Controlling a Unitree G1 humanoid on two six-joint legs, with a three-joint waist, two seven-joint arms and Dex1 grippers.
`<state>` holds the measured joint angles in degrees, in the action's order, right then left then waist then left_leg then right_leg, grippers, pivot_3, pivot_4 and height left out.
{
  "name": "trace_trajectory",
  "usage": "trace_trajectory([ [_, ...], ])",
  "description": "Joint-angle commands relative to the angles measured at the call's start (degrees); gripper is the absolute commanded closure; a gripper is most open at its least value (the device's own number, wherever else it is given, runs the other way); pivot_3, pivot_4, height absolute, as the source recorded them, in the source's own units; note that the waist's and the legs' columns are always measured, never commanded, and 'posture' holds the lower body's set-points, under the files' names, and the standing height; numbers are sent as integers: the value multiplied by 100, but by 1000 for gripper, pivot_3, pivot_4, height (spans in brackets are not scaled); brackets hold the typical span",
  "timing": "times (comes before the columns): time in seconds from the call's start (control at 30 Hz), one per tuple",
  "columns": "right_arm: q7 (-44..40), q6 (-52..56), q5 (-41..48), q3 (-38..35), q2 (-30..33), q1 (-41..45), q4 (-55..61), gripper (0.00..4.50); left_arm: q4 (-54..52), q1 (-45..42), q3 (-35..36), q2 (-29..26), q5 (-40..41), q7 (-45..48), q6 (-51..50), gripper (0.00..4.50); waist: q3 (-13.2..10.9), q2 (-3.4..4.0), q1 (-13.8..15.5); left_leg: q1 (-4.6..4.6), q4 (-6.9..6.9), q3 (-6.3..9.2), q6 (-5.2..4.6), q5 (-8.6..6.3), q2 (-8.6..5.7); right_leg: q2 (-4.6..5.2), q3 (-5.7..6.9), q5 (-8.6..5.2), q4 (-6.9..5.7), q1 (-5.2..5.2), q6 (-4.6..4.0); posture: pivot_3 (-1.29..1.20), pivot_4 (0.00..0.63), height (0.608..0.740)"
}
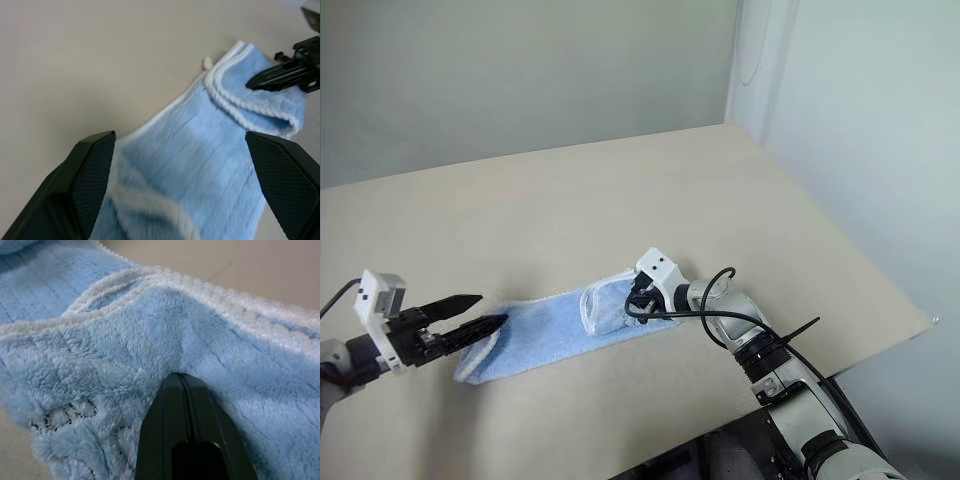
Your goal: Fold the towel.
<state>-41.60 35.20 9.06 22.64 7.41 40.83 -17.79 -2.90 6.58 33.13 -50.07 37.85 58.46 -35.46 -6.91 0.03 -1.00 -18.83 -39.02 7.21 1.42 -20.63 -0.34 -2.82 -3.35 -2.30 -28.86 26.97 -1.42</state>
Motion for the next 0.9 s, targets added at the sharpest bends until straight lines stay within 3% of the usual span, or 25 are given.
trace_trajectory([
  [0.03,-107,-36,219,-416,25,209,512,4459,252,165,487,-219,145,108,-208,0,-1,-1,7,-4,0,2,0,0,0,0,0,0,-1,4,0,0,150,740],
  [0.3,-156,-318,242,-684,141,640,922,4459,790,627,1620,-234,1141,81,-1735,0,-3,-4,-31,-11,3,2,3,1,2,-1,2,-1,-5,16,-2,0,150,740],
  [0.5,-191,-493,148,-601,172,563,899,4459,-179,1536,2378,636,2354,-583,-3050,0,-2,-6,-45,-11,6,1,11,-8,2,-1,-3,-4,0,14,-1,0,150,740],
  [0.63,-255,-535,154,-488,138,415,958,4459,-958,2271,2746,1401,3230,-1036,-3363,0,-2,-6,-48,-2,6,3,10,-19,2,-1,-1,-34,3,6,4,0,150,740],
  [0.9,-302,-604,107,-428,70,375,858,4459,-1303,2798,2459,2180,3526,-1931,-3047,0,-19,11,-44,1,6,3,9,-21,15,-16,5,-89,61,-25,23,0,150,740],
])
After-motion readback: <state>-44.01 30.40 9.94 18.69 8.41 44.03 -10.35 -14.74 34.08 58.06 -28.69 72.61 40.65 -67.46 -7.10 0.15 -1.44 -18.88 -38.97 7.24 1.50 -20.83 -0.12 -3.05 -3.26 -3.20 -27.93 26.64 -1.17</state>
